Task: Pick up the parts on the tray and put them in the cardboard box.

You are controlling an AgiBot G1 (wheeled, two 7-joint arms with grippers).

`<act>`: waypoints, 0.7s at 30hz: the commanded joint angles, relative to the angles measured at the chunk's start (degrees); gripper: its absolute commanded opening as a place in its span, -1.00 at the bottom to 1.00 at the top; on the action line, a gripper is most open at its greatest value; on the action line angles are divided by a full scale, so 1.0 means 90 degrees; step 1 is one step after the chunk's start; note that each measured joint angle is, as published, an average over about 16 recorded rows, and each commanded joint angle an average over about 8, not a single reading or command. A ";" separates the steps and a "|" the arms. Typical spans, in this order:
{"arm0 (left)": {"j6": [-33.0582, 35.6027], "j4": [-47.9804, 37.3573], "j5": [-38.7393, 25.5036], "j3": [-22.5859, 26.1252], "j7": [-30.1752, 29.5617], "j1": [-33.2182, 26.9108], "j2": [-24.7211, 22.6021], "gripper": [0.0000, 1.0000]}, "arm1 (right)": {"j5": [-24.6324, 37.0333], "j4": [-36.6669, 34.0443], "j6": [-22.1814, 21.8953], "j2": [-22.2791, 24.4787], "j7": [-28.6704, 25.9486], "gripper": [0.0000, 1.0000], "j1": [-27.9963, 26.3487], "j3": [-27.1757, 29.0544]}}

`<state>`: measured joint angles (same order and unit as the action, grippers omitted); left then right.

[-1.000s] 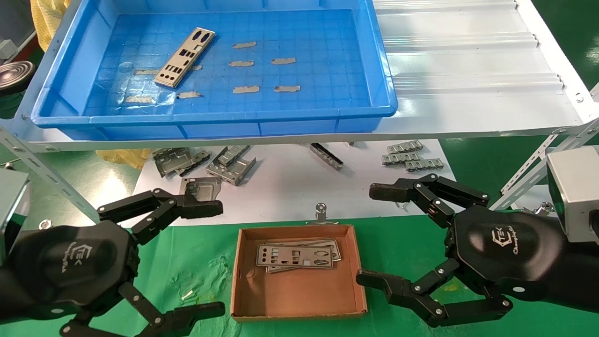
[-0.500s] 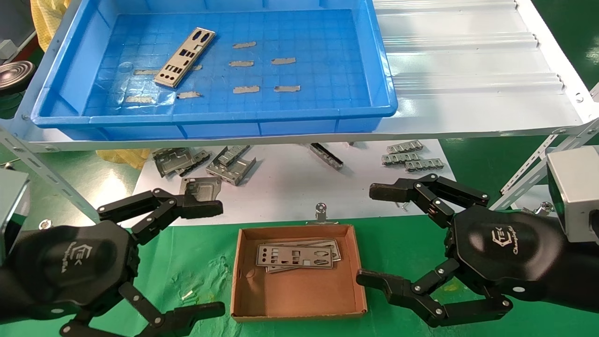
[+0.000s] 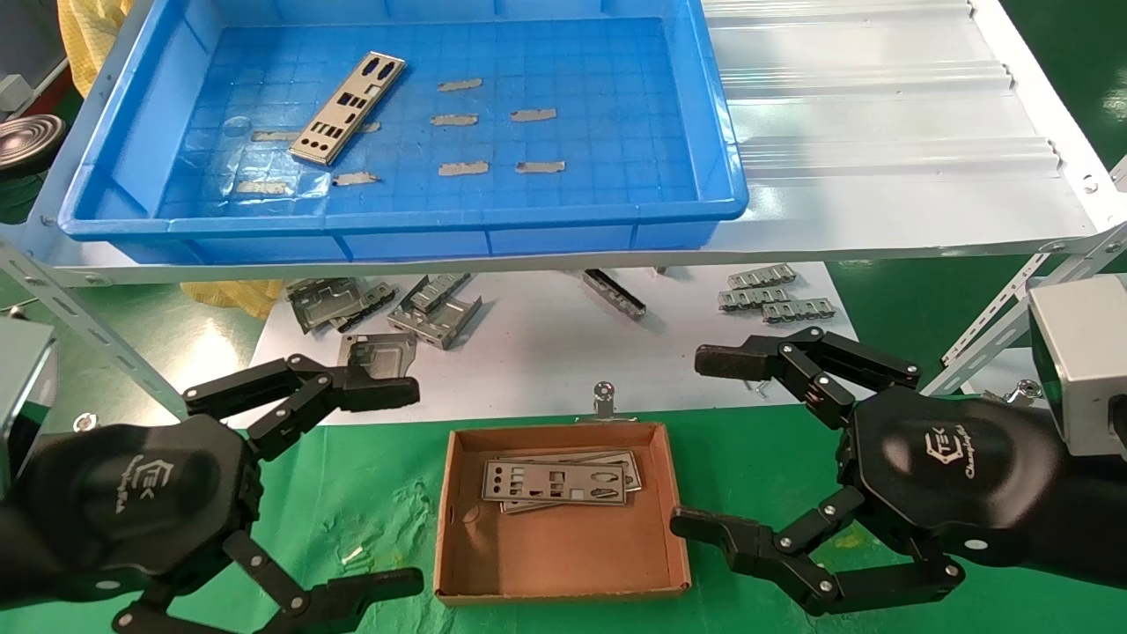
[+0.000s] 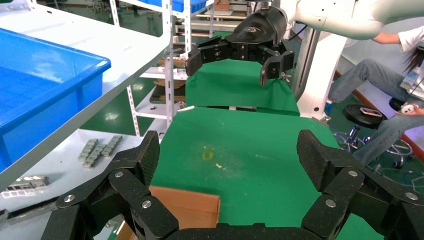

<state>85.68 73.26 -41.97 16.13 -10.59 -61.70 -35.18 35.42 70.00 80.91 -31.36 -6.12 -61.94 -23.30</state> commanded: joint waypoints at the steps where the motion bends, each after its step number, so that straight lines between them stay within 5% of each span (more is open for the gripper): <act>1: 0.0000 0.0000 0.0000 0.0000 0.0000 0.0000 0.0000 1.00 | 0.0000 0.0000 0.0000 0.0000 0.0000 1.00 0.0000 0.0000; 21: 0.0000 0.0000 0.0000 0.0000 0.0000 0.0000 0.0000 1.00 | 0.0000 0.0000 0.0000 0.0000 0.0000 1.00 0.0000 0.0000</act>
<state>85.68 73.26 -41.97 16.13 -10.59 -61.70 -35.18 35.42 70.00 80.91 -31.36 -6.11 -61.94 -23.30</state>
